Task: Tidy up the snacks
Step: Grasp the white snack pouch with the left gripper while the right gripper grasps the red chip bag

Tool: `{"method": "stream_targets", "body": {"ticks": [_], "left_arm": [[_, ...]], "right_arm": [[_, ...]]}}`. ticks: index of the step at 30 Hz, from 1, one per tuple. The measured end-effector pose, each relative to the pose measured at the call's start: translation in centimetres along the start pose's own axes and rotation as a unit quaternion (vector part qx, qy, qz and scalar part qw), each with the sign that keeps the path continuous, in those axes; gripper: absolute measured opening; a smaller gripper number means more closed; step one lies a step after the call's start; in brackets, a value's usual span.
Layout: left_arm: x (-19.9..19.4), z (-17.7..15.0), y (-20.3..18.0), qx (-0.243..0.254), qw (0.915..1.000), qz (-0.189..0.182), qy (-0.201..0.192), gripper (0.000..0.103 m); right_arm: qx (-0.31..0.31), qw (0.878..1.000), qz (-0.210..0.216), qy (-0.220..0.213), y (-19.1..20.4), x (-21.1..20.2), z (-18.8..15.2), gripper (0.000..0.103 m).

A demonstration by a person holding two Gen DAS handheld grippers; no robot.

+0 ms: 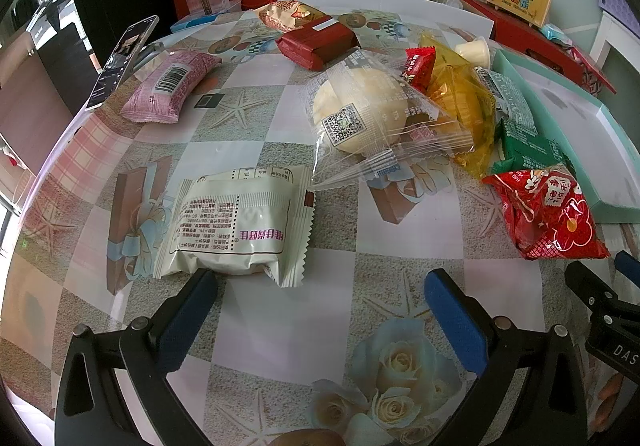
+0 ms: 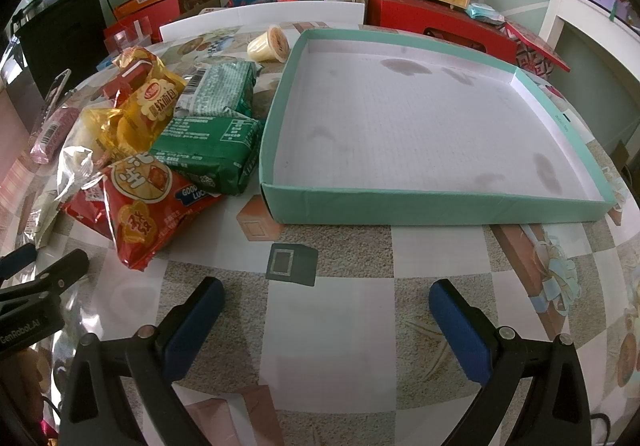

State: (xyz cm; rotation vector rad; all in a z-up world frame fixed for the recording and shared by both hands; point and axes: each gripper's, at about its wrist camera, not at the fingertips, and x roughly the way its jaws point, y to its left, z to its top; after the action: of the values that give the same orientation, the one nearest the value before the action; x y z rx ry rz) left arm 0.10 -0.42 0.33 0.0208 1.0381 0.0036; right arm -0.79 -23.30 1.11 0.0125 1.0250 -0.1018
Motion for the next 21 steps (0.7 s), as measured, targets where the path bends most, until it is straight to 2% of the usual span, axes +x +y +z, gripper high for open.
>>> {"method": "stream_targets", "body": {"ticks": [6,8,11,16,21], "left_arm": [[-0.2,0.2,0.8,-0.015,0.9998,-0.009,0.008,0.103],[-0.7,0.4,1.9,-0.038,0.9991,-0.018,0.000,0.103],[-2.0,0.7,3.2,-0.055,0.9979,-0.027,-0.016,0.103],[-3.9,1.7,5.5,-0.067,0.9969,-0.007,-0.040,0.103],[-3.1,1.9,7.1,-0.087,0.9958,0.001,-0.029,0.103]], "right_arm": [[0.000,1.000,0.000,-0.004,0.3,-0.2,-0.2,0.103],[-0.005,1.000,-0.003,-0.024,0.5,-1.0,-0.2,0.103],[-0.025,0.997,-0.007,-0.077,1.4,-2.8,-0.2,0.103],[-0.040,0.991,0.039,-0.119,3.5,-4.6,-0.2,0.103],[-0.055,0.987,0.077,-0.128,5.7,-5.4,-0.1,0.103]]}}
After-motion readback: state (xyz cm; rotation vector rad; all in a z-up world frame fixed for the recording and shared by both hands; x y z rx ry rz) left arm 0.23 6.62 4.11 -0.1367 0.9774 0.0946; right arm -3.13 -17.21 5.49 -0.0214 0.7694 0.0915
